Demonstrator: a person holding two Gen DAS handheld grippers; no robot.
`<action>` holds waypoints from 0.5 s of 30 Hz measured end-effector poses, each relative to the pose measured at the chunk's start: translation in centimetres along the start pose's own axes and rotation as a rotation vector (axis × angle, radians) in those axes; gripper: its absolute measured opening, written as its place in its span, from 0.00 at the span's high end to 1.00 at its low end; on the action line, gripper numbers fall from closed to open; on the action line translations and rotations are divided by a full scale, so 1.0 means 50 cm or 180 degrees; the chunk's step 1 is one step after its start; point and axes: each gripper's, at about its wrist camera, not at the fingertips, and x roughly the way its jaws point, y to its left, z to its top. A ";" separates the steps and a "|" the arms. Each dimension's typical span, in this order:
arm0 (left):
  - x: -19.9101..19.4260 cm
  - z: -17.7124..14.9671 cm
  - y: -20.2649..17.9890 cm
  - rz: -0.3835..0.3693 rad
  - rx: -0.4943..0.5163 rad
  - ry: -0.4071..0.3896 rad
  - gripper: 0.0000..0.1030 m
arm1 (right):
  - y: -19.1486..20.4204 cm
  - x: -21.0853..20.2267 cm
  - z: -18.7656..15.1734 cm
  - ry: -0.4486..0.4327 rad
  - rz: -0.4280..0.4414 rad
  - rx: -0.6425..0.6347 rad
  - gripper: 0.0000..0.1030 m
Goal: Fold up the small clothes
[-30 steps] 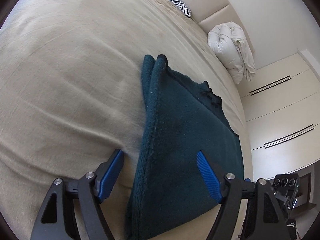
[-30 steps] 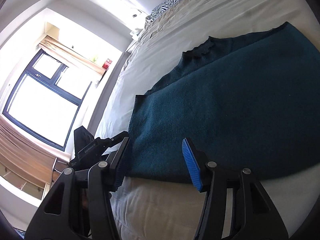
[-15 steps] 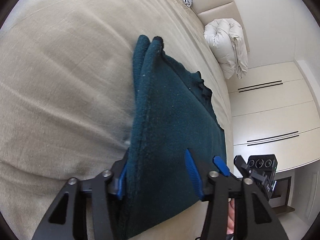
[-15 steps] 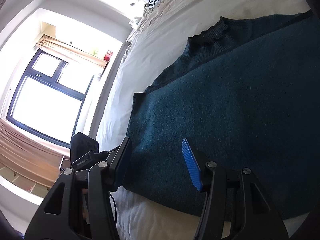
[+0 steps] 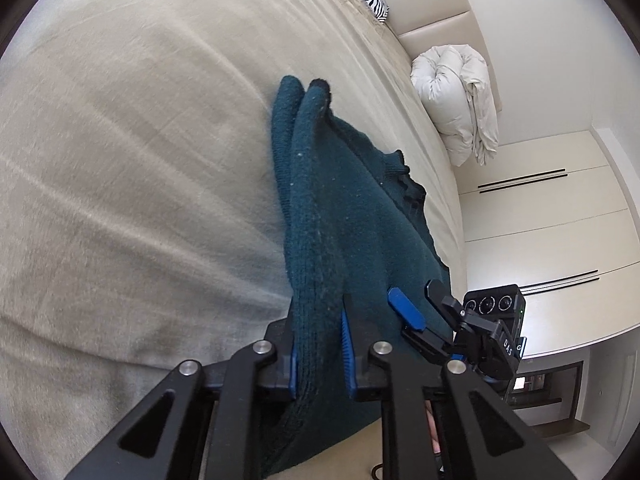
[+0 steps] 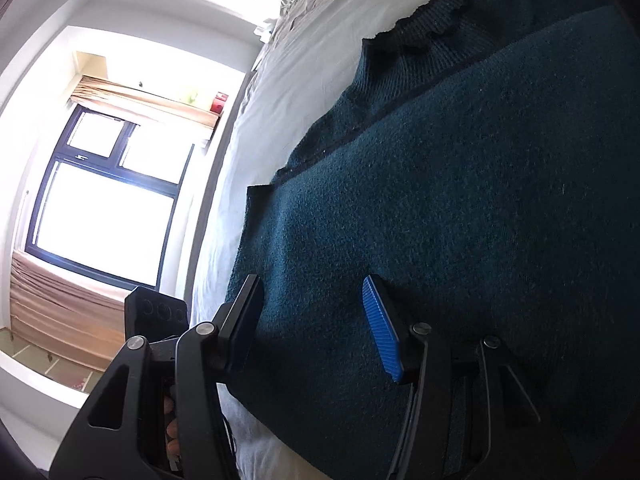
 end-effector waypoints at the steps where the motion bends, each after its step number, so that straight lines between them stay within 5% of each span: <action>1: -0.005 -0.001 -0.004 -0.0002 0.0008 -0.0016 0.83 | 0.000 -0.005 0.000 0.0012 -0.0005 0.0007 0.51; 6: -0.018 -0.002 -0.069 -0.0016 0.0174 -0.0092 0.84 | -0.010 -0.061 0.008 -0.0106 -0.0023 0.0035 0.48; 15: 0.045 -0.027 -0.262 -0.0076 0.0723 -0.0038 0.84 | -0.109 -0.225 0.039 -0.0508 0.0361 0.0409 0.41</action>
